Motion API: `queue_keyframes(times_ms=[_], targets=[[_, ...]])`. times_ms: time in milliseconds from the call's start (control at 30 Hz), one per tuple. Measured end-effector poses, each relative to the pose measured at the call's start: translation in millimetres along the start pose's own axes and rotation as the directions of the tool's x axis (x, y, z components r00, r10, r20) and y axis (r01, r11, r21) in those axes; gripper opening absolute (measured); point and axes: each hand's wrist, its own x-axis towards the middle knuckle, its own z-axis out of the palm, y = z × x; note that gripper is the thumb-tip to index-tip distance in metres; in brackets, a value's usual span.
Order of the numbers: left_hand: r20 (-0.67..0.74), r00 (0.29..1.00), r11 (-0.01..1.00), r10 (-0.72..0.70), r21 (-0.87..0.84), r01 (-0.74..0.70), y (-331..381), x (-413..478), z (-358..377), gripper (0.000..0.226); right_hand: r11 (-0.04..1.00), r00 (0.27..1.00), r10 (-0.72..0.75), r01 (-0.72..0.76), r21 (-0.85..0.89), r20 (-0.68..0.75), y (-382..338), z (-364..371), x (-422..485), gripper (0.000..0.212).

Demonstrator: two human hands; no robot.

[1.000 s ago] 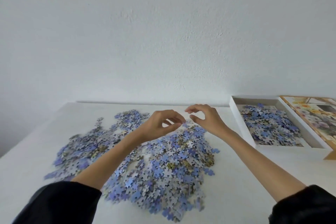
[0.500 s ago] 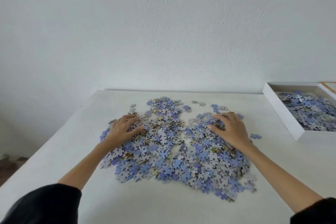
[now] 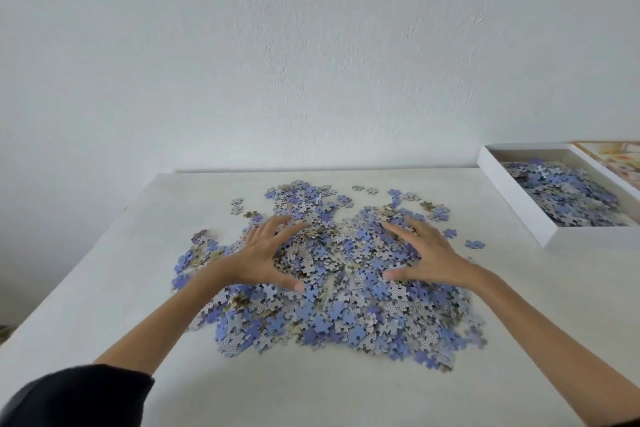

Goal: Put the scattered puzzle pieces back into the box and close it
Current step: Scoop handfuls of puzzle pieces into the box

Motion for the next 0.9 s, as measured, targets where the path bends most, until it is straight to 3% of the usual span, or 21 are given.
queue_keyframes(times_ms=[100,200,400,533,633,733,900], targets=[[0.011,1.0,0.999,0.001,0.044,-0.002,2,-3,10,0.117,0.998,0.996,-0.011,0.017,-0.064,0.087,-1,8,-9,0.122],[-0.009,1.0,0.997,-0.003,0.075,0.003,8,6,13,0.125,0.996,0.997,-0.006,0.013,-0.091,0.077,-2,14,-5,0.125],[0.059,0.998,0.991,-0.018,0.13,0.01,23,26,11,0.134,0.994,0.999,-0.008,0.003,-0.105,-0.045,-15,20,12,0.121],[0.032,0.999,0.98,0.022,0.197,-0.028,26,39,12,0.133,0.985,0.974,-0.086,0.051,-0.163,-0.21,-29,21,23,0.103],[-0.072,0.994,0.983,0.077,0.174,-0.064,23,42,17,0.117,0.985,0.948,-0.153,0.124,-0.118,-0.279,-34,22,27,0.072],[-0.222,0.965,0.984,0.142,0.138,-0.113,24,39,22,0.093,0.99,0.933,-0.137,0.137,-0.023,-0.331,-32,21,29,0.063],[-0.313,0.934,0.982,0.174,0.131,-0.139,25,40,24,0.068,0.981,0.915,-0.164,0.189,0.032,-0.368,-31,19,34,0.046]])
